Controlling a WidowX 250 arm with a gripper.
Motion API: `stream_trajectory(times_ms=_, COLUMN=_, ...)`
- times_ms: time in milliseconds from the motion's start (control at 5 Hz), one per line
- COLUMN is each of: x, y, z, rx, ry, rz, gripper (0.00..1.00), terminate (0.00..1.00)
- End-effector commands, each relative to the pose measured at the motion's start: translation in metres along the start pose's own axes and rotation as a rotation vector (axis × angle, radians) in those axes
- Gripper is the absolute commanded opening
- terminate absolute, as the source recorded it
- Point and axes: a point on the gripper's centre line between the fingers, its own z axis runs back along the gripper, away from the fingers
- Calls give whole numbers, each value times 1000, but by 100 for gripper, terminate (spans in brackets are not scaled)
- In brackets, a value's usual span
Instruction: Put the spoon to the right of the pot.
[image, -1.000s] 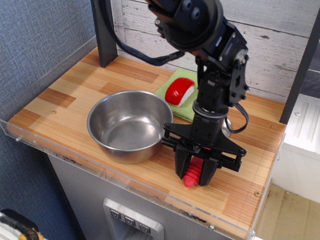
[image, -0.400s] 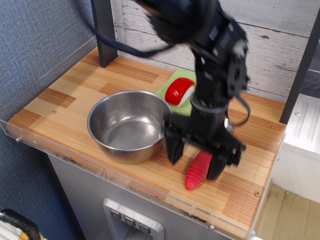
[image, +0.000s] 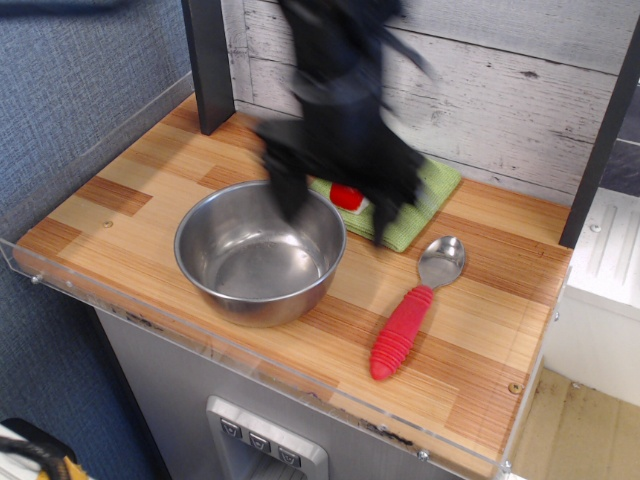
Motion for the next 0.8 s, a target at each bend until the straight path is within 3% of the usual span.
stream_trajectory(times_ms=0, x=3, y=22, z=25, rx=-52, ry=14, rz=-45, gripper=100, terminate=0)
stream_trajectory(times_ms=200, x=13, y=6, z=5, rx=-95, ry=122, rz=-183, gripper=100, terminate=0)
stream_trajectory(times_ms=400, x=17, y=1, z=-3, rx=-90, ry=152, rz=-235, gripper=100, terminate=0)
stream_trajectory(times_ms=600, x=20, y=4, z=3, rx=-38, ry=121, rz=-248, gripper=100, terminate=0)
